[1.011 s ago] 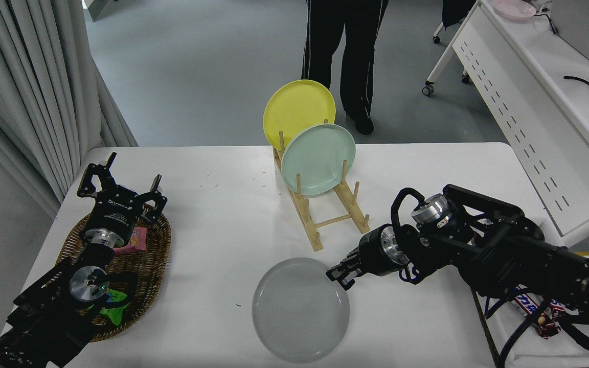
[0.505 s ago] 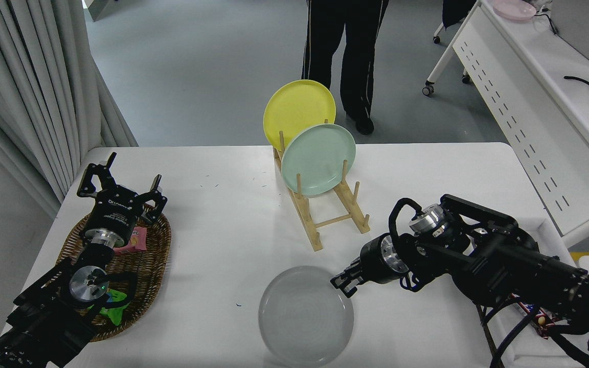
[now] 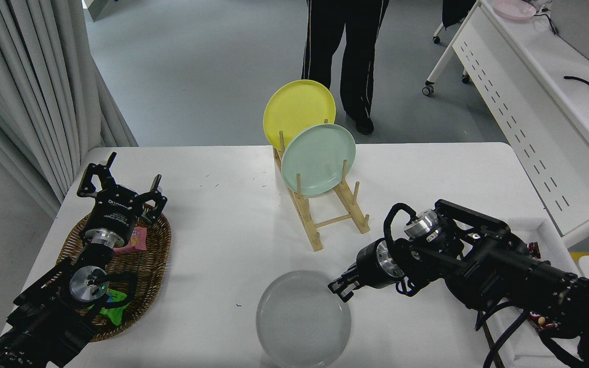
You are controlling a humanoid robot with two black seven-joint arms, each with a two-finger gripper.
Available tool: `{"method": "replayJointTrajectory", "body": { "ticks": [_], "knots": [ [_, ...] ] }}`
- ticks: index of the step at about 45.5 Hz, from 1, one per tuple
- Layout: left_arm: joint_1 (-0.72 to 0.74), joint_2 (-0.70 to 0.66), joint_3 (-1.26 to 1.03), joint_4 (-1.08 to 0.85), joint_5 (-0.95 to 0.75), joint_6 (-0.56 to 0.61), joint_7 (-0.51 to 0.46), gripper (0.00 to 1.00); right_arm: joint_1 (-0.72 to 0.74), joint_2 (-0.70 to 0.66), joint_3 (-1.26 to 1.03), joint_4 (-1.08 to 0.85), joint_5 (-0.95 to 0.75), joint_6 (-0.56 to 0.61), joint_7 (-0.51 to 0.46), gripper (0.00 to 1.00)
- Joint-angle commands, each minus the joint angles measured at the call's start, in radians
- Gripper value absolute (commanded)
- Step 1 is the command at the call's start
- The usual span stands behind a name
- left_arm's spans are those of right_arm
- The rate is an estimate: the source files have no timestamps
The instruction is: Place the plate on the table
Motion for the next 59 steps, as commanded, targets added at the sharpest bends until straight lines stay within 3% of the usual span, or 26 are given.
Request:
{"method": "replayJointTrajectory", "body": {
  "ticks": [1,45,51,55,59],
  "knots": [
    [0.000,0.000,0.000,0.000,0.000,0.000,0.000,1.00,-0.002,0.005,0.000,-0.003,-0.007,0.000,-0.004,0.00],
    [0.000,0.000,0.000,0.000,0.000,0.000,0.000,1.00,0.004,0.001,0.027,-0.003,-0.017,0.000,-0.016,0.00],
    [0.000,0.000,0.000,0.000,0.001,0.000,0.000,1.00,-0.001,0.001,0.039,-0.003,-0.030,0.000,-0.016,0.32],
    [0.000,0.000,0.000,0.000,0.001,0.000,0.000,1.00,-0.002,0.001,0.045,-0.005,-0.042,0.000,-0.015,0.35],
    [0.000,0.000,0.000,0.000,0.000,0.000,0.000,1.00,-0.002,0.000,0.045,-0.005,-0.043,0.000,-0.015,0.48]
  ]
}}
